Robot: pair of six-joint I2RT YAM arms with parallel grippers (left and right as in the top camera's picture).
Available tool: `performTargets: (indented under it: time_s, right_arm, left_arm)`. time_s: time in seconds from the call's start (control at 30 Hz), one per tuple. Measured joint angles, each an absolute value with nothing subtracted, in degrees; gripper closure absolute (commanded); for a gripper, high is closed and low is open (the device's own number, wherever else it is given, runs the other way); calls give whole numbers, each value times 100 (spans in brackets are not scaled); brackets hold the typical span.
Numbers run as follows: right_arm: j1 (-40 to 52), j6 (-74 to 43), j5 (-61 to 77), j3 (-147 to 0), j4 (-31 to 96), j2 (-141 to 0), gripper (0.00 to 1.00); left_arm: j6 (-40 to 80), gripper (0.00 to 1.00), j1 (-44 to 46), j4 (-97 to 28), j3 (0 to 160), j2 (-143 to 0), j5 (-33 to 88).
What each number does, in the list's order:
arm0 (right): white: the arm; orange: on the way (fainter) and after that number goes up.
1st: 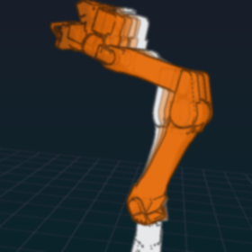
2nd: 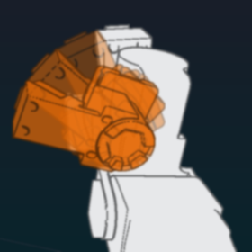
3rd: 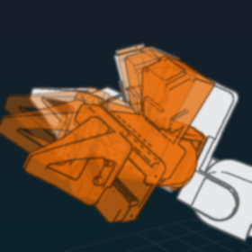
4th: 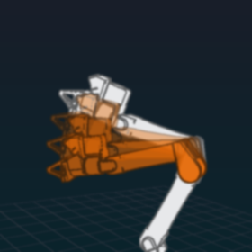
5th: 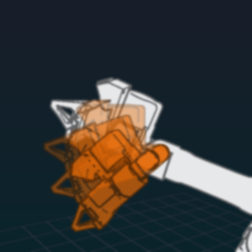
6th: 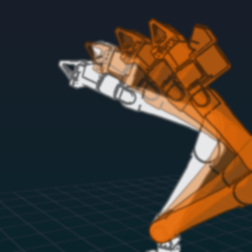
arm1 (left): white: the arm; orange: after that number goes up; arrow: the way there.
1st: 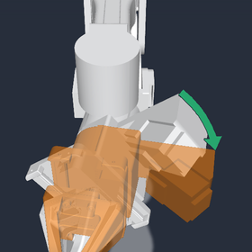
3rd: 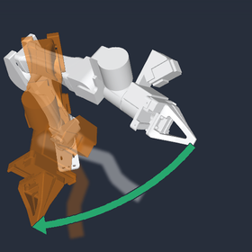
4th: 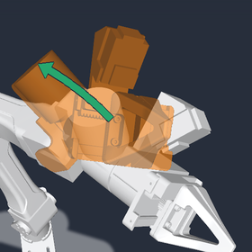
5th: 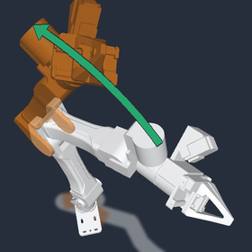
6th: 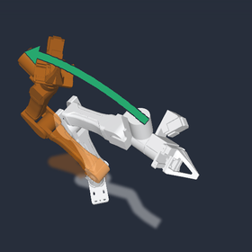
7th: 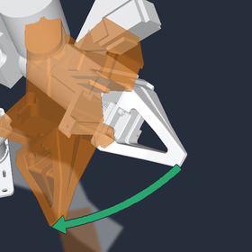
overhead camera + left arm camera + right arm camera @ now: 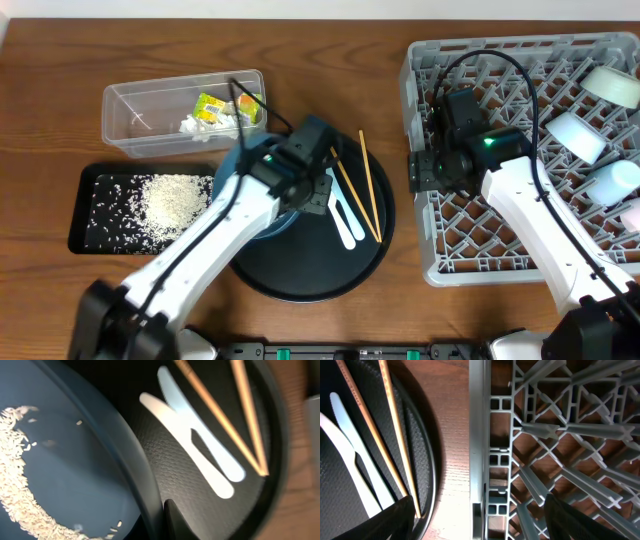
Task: Sort waste into correct bins and load items into the dishwasher rack
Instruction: 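Lift and tilt the blue plate with left gripper over the black tray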
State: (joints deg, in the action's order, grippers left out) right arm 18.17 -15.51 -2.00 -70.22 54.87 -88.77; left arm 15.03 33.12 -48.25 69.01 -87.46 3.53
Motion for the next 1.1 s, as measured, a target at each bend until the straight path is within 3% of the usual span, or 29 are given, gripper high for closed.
performTargets:
  time_s: [0.17, 0.5, 1.1]
  right_arm:
    - [1817, -1551, -204, -7022, 5505, -8877, 21]
    - [1817, -1551, -217, -7019, 5505, -8877, 21]
    - [1817, -1551, -220, -7019, 5507, -8877, 21]
  left_arm:
    - [1507, 94, 2963, -4974, 6901, -8200, 412]
    - [1520, 94, 1039, -5157, 6899, -7865, 969]
    - [410, 94, -2663, -5188, 6683, -7948, 4956]
